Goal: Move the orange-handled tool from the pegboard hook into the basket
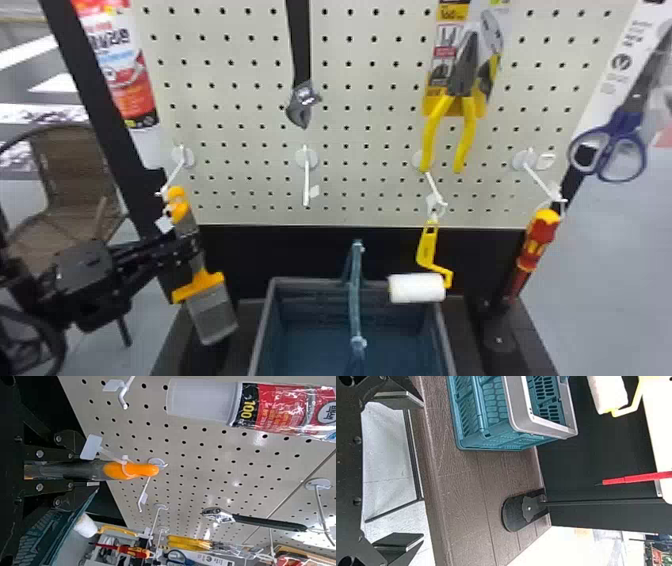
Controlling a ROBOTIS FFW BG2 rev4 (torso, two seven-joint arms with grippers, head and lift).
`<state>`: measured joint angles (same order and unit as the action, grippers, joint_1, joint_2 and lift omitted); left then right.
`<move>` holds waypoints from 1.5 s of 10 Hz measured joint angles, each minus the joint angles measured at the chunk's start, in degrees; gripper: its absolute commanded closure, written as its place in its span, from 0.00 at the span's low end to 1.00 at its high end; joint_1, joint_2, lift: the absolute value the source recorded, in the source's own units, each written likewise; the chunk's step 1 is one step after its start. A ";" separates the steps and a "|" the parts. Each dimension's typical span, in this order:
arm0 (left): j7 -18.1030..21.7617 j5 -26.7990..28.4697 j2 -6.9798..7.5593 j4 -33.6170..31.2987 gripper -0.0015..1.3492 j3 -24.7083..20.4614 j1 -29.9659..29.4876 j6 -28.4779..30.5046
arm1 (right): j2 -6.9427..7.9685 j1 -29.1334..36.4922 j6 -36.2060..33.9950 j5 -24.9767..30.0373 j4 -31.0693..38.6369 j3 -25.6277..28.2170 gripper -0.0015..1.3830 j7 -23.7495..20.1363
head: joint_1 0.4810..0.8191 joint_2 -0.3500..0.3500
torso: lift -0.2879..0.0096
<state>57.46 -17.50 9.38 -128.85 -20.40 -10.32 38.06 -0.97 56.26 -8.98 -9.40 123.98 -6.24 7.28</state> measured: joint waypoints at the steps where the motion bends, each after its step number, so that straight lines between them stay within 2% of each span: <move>1: -1.17 -1.90 -0.97 -0.12 0.86 0.57 -1.07 -0.65 | 0.00 -0.07 0.00 0.00 -0.08 0.00 0.09 0.02 | 0.20 0.50 | 0.63; 2: -2.42 -4.85 -1.97 1.97 0.86 2.15 -2.19 -2.93 | 0.00 -0.11 0.00 0.00 -0.15 0.00 0.09 0.02 | 0.20 0.50 | 0.63; 4: -5.39 -14.01 -2.53 10.73 0.86 8.03 -3.93 -11.63 | 0.00 -0.21 0.00 0.00 -0.21 0.00 0.09 0.00 | 0.20 0.50 | 0.63; 5: -5.81 -16.84 -2.85 14.67 0.86 10.61 -4.42 -16.44 | 0.00 -0.21 0.00 0.00 -0.20 0.00 0.09 0.01 | 0.20 0.50 | 0.63; 9: -8.25 -23.54 -3.14 27.14 0.86 19.40 -2.58 -31.79 | 0.00 0.16 -0.08 0.00 0.15 0.00 0.09 -0.04 | 0.20 0.50 | 0.63; 12: -8.87 -26.30 -3.59 35.30 0.86 25.22 -0.24 -35.63 | 0.00 0.25 -0.17 -0.08 0.26 0.00 0.09 -0.02 | 0.20 0.50 | 0.63; 15: -8.86 -27.15 -3.99 37.50 0.86 28.39 0.96 -36.35 | 0.07 0.25 -0.25 -0.09 0.14 0.00 0.09 0.01 | 0.20 0.50 | 0.63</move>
<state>48.60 -44.65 5.38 -91.35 8.00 -9.36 1.71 -0.90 56.51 -9.23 -9.49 124.12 -6.24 7.28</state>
